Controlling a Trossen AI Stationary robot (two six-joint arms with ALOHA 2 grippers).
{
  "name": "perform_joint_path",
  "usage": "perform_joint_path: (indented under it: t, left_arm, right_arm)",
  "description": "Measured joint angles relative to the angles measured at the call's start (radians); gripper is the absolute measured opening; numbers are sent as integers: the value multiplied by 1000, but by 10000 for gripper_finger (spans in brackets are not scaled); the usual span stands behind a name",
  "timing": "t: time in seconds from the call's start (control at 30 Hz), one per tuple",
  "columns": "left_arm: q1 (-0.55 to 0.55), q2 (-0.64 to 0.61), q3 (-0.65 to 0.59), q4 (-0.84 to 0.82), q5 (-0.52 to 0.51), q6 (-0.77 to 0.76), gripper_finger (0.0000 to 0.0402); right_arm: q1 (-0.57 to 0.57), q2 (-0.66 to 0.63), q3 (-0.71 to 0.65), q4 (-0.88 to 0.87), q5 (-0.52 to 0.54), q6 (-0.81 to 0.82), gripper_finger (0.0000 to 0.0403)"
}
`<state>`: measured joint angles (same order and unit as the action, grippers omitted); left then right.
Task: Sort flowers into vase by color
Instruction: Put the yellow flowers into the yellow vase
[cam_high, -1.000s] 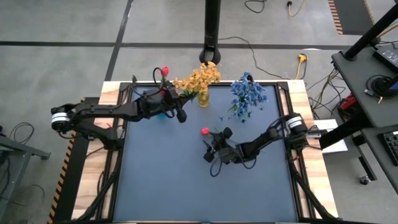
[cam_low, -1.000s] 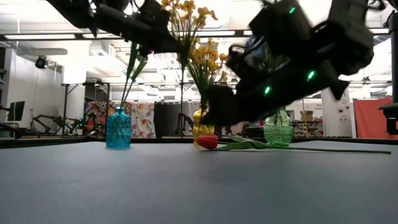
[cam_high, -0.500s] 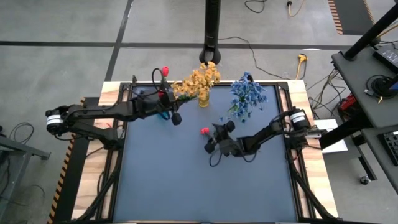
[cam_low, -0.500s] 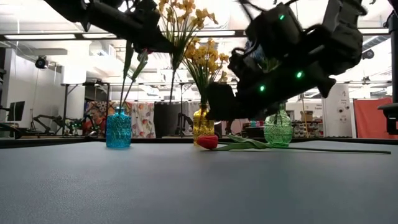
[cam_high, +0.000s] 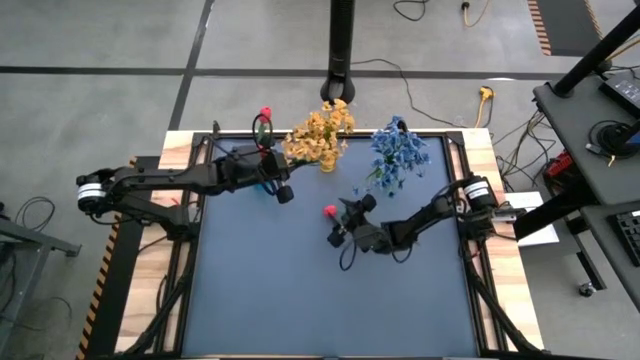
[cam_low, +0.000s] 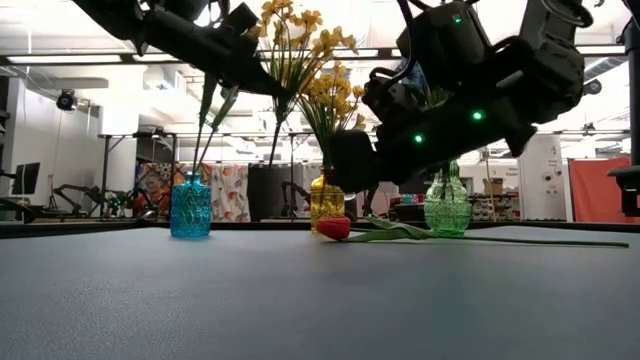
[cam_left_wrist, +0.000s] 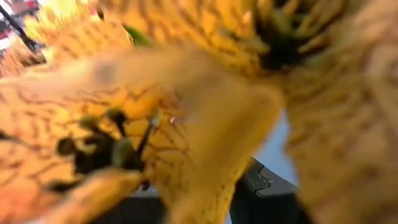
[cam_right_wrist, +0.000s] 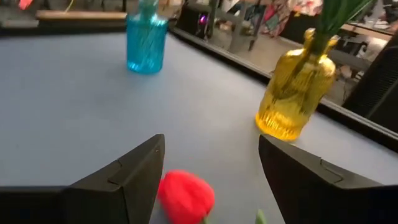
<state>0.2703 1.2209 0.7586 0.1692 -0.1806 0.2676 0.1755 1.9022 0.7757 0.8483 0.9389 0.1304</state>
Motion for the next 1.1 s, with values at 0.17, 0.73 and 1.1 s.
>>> perform_joint_path:
  t: [0.17, 0.73, 1.1]
  left_arm:
    - [1, 0, 0, 64, 0, 47, 2]
    - [24, -11, 0, 68, -31, 141, 2]
    - [76, -13, 0, 61, -45, 142, 2]
  right_arm:
    - [-80, 1, 0, 126, -39, -41, 250]
    - [-155, 375, 309, 553, 137, -439, 261]
    - [-171, 408, 427, 541, 192, -489, 293]
